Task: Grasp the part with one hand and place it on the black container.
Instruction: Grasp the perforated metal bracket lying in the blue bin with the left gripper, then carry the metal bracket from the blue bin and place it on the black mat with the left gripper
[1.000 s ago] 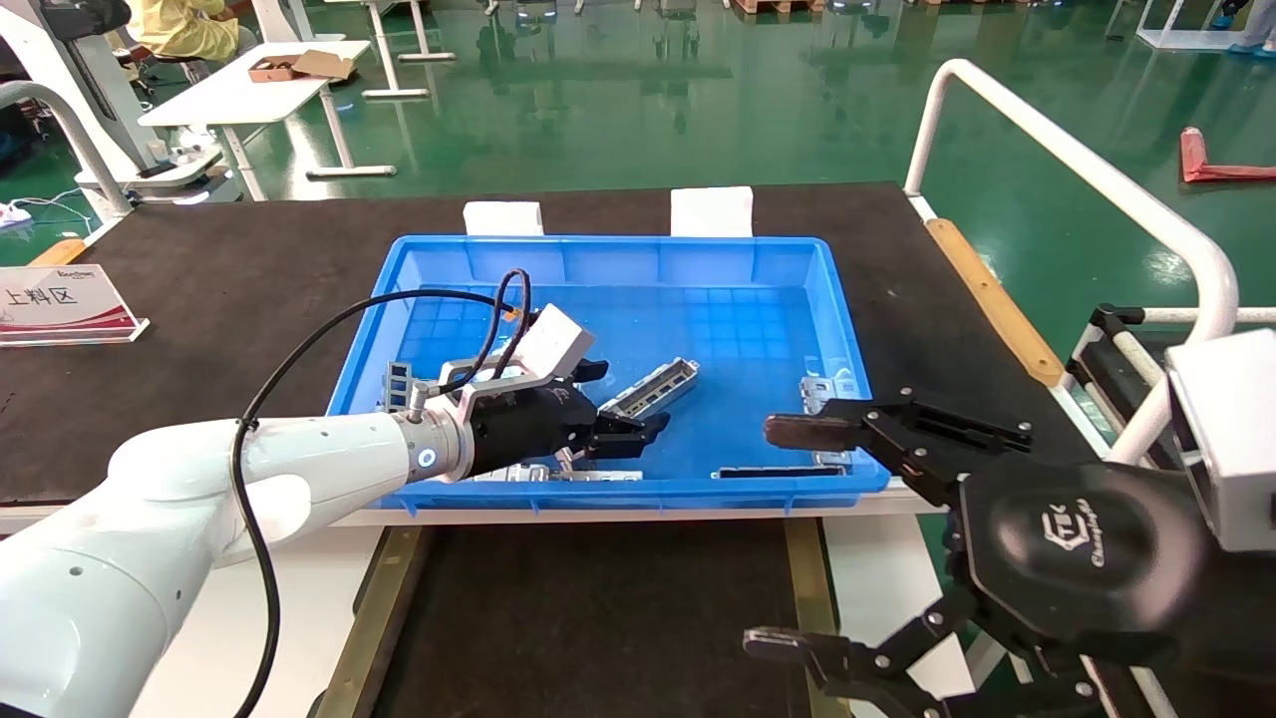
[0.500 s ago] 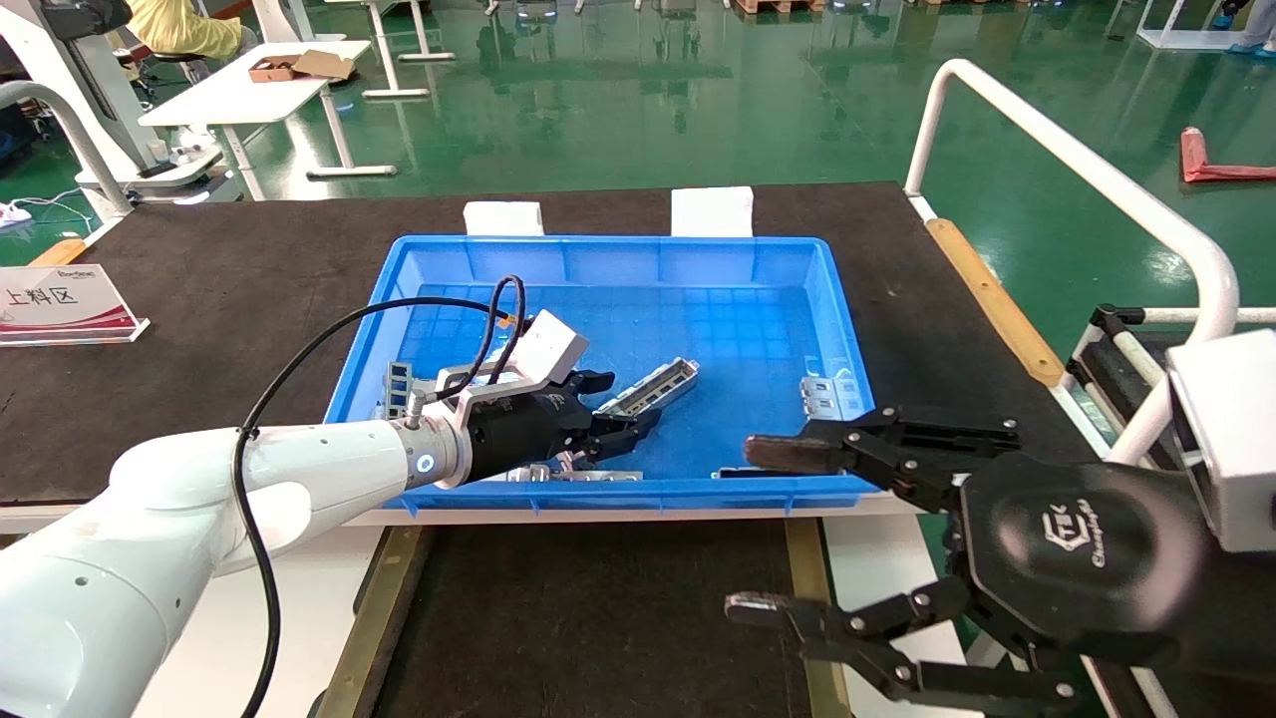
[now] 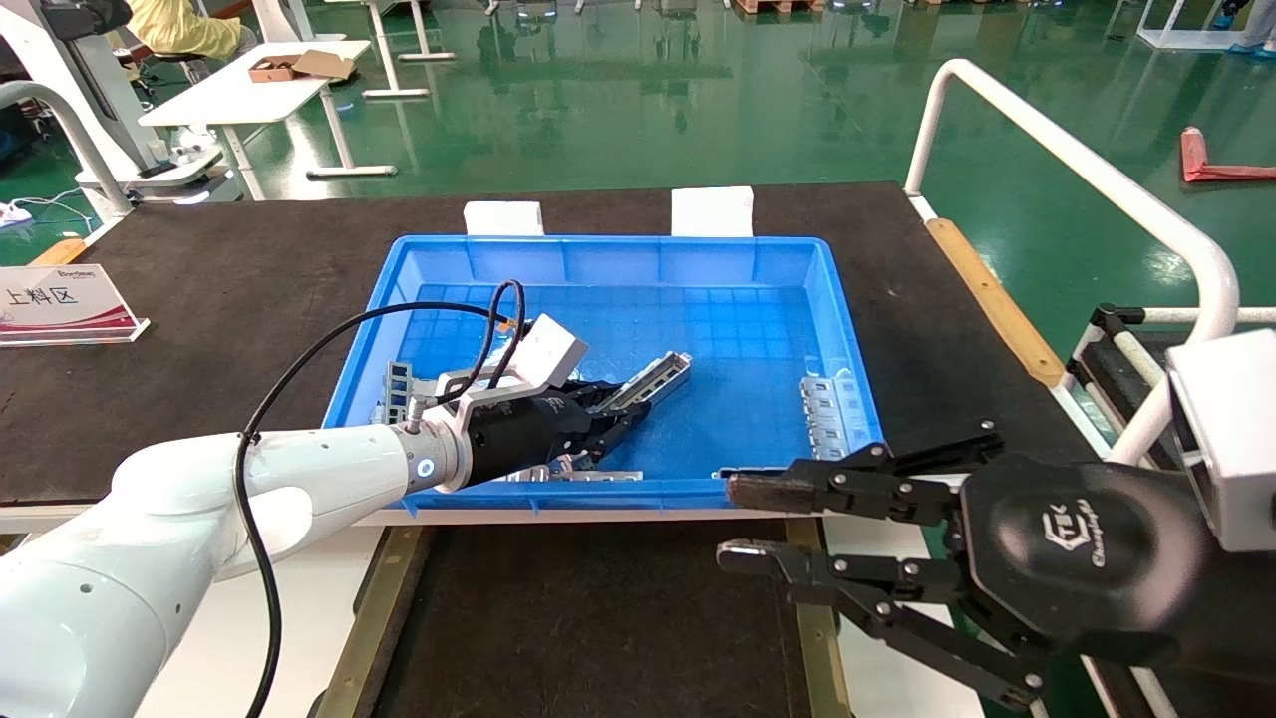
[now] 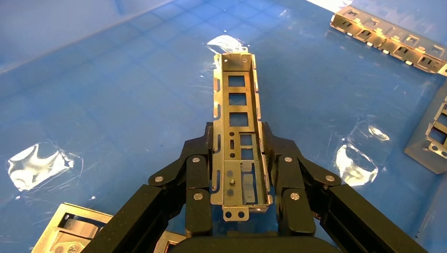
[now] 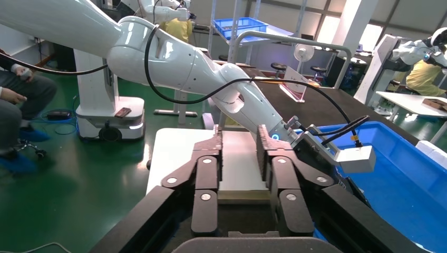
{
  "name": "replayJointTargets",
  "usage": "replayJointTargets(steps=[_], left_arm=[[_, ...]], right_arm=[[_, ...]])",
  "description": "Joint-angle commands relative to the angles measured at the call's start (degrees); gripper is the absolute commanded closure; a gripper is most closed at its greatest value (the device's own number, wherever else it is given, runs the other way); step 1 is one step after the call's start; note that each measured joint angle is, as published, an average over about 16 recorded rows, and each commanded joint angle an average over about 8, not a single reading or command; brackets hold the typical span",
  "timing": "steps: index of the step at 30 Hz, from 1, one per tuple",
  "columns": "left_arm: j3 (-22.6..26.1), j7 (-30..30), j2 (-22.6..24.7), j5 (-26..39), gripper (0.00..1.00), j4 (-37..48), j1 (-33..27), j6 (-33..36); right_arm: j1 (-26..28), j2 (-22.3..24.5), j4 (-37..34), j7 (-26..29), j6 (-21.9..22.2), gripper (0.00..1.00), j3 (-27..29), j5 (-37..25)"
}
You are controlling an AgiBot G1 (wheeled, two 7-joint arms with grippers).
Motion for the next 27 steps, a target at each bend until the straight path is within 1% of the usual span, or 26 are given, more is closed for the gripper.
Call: replayJointTargets(steps=[1, 6, 11, 15, 21, 27], left_arm=[[0.2, 0.1, 0.0, -0.4, 1.00, 0.1, 0.0, -0.1], [-0.5, 0.7, -0.4, -2.7, 1.00, -0.2, -0.3, 1.8], [-1.6, 1.7, -1.2, -5.2, 1.00, -0.6, -1.1, 6.3], [-2.5, 2.5, -2.7, -7.0, 1.00, -1.0, -1.8, 11.6], [-3.7, 2.6, -6.1, -9.2, 1.00, -2.7, -2.3, 20.7], [-4.4, 1.3, -10.3, -11.0, 1.00, -7.2, -1.0, 28.9]], right_arm=[[0.0, 0.0, 0.0, 0.0, 0.0, 1.00, 0.0, 0.0], [0.0, 0.0, 0.0, 0.0, 0.0, 1.00, 0.0, 0.0], [0.0, 0.0, 0.0, 0.0, 0.0, 1.00, 0.0, 0.0], [0.0, 0.0, 0.0, 0.0, 0.0, 1.00, 0.0, 0.0], [0.0, 0.0, 0.0, 0.0, 0.0, 1.00, 0.0, 0.0], [0.0, 0.0, 0.0, 0.0, 0.0, 1.00, 0.0, 0.0]])
